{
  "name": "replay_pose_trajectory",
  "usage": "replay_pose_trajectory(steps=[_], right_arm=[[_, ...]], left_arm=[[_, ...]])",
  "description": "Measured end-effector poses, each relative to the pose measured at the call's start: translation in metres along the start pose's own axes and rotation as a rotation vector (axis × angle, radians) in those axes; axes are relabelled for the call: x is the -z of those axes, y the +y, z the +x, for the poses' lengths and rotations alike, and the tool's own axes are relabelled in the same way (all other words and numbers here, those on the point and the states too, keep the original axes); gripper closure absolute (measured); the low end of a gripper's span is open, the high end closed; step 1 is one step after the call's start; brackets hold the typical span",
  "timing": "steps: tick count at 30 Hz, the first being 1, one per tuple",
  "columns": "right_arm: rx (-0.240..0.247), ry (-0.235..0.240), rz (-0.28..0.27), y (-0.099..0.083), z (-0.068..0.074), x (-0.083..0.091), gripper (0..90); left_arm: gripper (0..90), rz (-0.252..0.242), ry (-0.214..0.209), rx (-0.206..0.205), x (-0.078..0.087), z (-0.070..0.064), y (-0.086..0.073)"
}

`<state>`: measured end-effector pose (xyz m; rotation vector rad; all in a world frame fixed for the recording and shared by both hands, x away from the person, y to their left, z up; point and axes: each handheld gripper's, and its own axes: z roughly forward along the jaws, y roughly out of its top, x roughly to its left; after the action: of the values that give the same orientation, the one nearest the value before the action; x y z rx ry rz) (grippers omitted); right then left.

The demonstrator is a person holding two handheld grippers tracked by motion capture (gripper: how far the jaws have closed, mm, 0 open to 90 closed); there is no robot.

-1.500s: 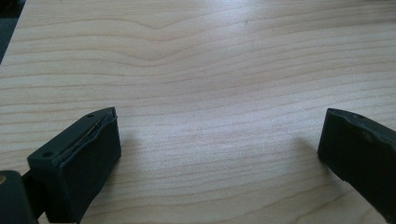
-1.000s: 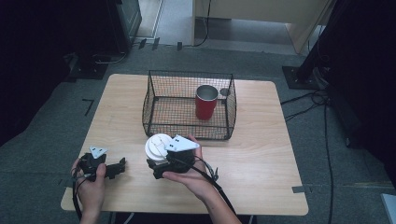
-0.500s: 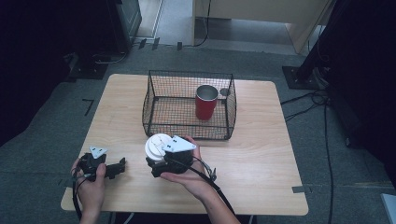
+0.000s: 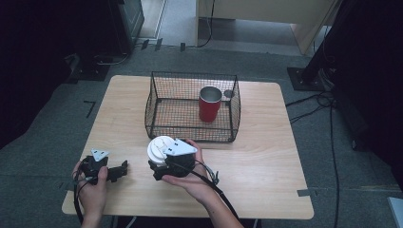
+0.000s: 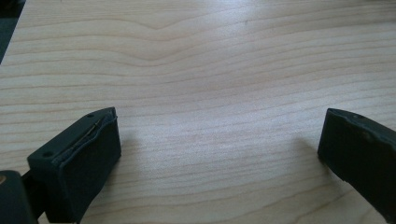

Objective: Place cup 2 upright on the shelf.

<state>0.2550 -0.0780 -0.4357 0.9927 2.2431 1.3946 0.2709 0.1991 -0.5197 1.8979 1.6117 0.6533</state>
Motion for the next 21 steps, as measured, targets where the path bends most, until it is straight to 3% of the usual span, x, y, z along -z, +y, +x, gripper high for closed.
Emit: replay_pose_trajectory(steps=[12, 15, 16, 21], right_arm=[[0.0, -0.025, -0.025, -0.001, -0.0009, 0.0033, 11.1], [0.002, -0.046, -0.031, 0.0005, -0.0016, 0.0056, 16.0], [-0.012, -0.038, -0.034, 0.0011, -0.0027, 0.0065, 16.1], [0.012, -0.031, -0.04, -0.0011, -0.0011, 0.0064, 16.1]], left_arm=[[0.1, 0.0, 0.0, 0.0, 0.0, 0.0, 0.0], [0.1, 0.0, 0.0, 0.0, 0.0, 0.0, 0.0], [0.1, 0.0, 0.0, -0.001, 0.0, 0.0001, 0.0], [0.1, 0.0, 0.0, 0.0, 0.0, 0.0, 0.0]])
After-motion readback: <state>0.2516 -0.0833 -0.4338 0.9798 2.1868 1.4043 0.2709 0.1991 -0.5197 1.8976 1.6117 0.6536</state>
